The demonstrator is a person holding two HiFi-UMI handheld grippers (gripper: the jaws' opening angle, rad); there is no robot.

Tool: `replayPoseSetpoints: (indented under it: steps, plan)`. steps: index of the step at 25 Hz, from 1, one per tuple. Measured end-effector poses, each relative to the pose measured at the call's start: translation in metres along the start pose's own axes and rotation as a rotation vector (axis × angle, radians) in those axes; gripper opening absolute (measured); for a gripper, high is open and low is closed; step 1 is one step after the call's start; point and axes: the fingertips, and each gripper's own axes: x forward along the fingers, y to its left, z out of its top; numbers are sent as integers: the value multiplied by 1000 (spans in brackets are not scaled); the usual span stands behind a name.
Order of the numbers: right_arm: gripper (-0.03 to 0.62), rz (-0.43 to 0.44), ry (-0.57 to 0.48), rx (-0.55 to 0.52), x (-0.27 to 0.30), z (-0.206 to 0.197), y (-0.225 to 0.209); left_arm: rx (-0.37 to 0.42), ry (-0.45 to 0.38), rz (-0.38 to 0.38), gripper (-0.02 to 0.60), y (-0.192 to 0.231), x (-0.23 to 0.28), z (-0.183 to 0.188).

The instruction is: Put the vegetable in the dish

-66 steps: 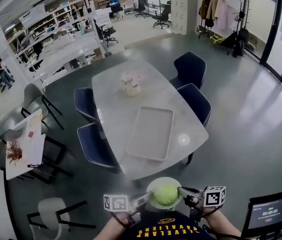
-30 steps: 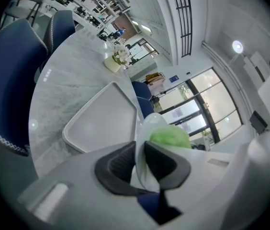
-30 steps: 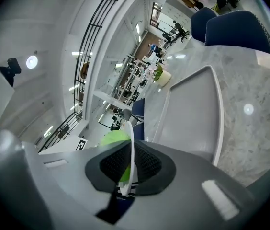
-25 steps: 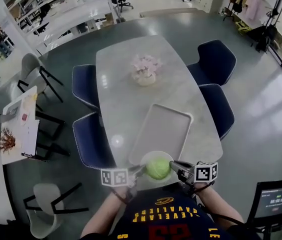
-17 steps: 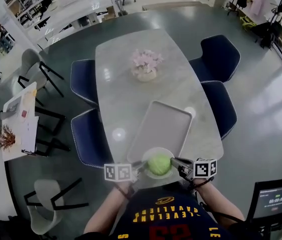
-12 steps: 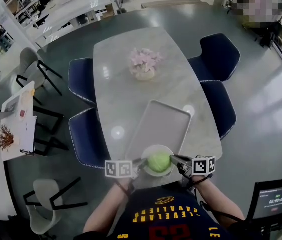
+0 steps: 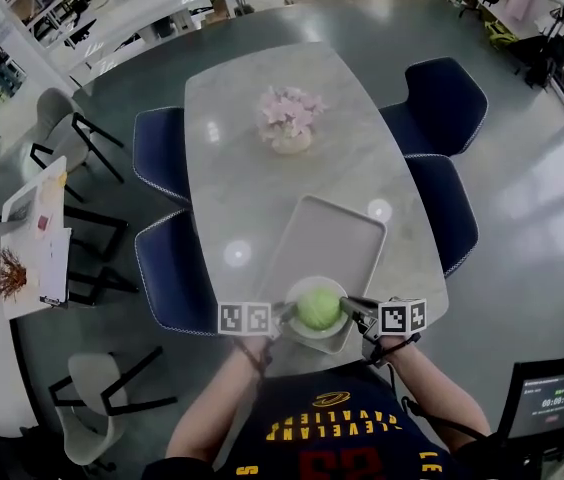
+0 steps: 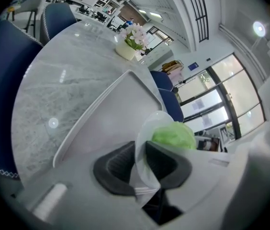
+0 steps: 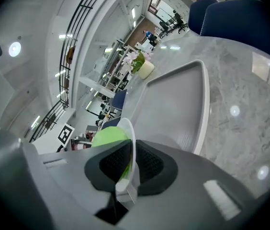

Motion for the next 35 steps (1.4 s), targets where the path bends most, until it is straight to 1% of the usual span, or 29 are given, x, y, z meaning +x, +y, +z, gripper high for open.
replayPoseSetpoints:
  steps: [4,6,8,9,10,11,13,17,22,29,35]
  plan:
    - [26,-15,10,9,4,-1,-6,-11,19,15,72,6,4,0]
    - [28,-28,16,11,6,0,-11,-7,32,36,74,9,9,1]
    - [35,-39,20,4,10,0,-16,24,54,92,73,18,15,0]
    - [31,-45,24,-2,12,0,-19,47,73,125,62,23,18,-2]
    - [34,-55,31,-10,15,-1,-22,66,95,144,63,28,23,-6]
    - [38,-67,41,-19,18,-3,-27,74,114,145,63,32,27,-9]
    - [38,-80,57,-27,21,-5,-33,63,131,127,63,37,32,-15]
    - [40,-72,71,-17,24,-11,-37,68,127,137,64,41,33,-18]
    - [40,-67,72,-1,30,-15,-39,54,121,141,63,46,30,-19]
    - [38,-72,70,-7,32,-13,-39,50,105,149,58,46,25,-15]
    - [35,-87,79,-13,33,-12,-40,44,108,150,55,46,23,-13]
